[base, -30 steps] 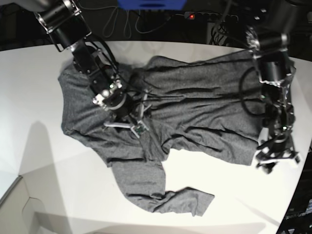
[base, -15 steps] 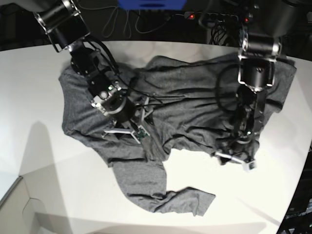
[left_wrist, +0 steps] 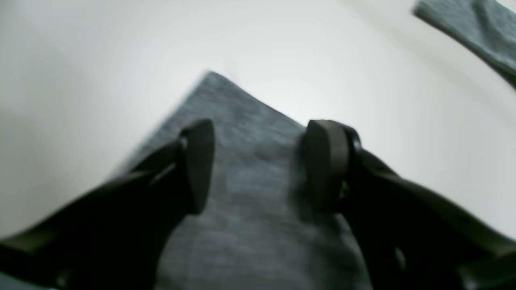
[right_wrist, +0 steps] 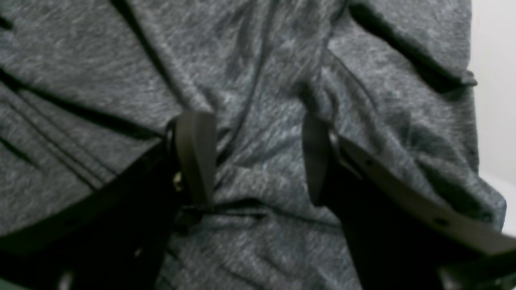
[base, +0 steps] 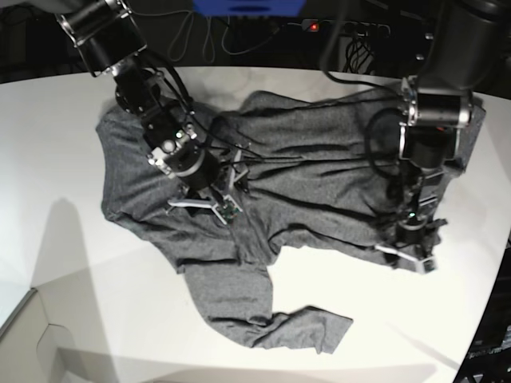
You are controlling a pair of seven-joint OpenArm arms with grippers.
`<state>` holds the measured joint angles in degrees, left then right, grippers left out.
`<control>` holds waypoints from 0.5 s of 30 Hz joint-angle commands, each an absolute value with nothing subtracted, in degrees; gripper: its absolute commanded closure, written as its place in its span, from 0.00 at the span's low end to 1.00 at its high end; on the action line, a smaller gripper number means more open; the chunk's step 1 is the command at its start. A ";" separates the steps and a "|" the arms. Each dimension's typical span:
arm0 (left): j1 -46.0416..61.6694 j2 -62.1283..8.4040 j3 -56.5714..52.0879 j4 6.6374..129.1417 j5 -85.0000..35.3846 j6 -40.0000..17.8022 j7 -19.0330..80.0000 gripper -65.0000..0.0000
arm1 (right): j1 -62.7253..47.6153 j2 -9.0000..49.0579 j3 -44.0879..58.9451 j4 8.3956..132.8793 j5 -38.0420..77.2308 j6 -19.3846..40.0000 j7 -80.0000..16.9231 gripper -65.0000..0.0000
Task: Layout the t-shirt on the table in an organized manner, then fold the t-shirt properly
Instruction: 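Regrasp the shirt body with the right gripper and the hem with the left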
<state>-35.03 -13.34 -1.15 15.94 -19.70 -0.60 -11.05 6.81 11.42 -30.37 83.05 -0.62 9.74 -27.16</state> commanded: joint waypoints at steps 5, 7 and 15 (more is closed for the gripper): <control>-36.09 -17.45 -1.36 16.57 -19.82 -0.31 -12.97 0.46 | 8.22 11.47 -30.11 83.82 -0.40 9.71 -25.80 0.47; -34.86 -18.51 -1.45 16.66 -19.91 -0.31 -12.97 0.46 | 8.13 11.38 -30.11 83.82 -0.40 9.71 -25.80 0.47; -34.77 -19.03 -1.54 22.99 -19.91 -0.31 -12.62 0.46 | 7.96 11.21 -30.11 83.74 -0.40 9.71 -25.80 0.47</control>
<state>-32.69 -18.11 -1.41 21.85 -19.97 -0.19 -10.61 6.94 11.38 -30.37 82.91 -0.60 9.76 -27.14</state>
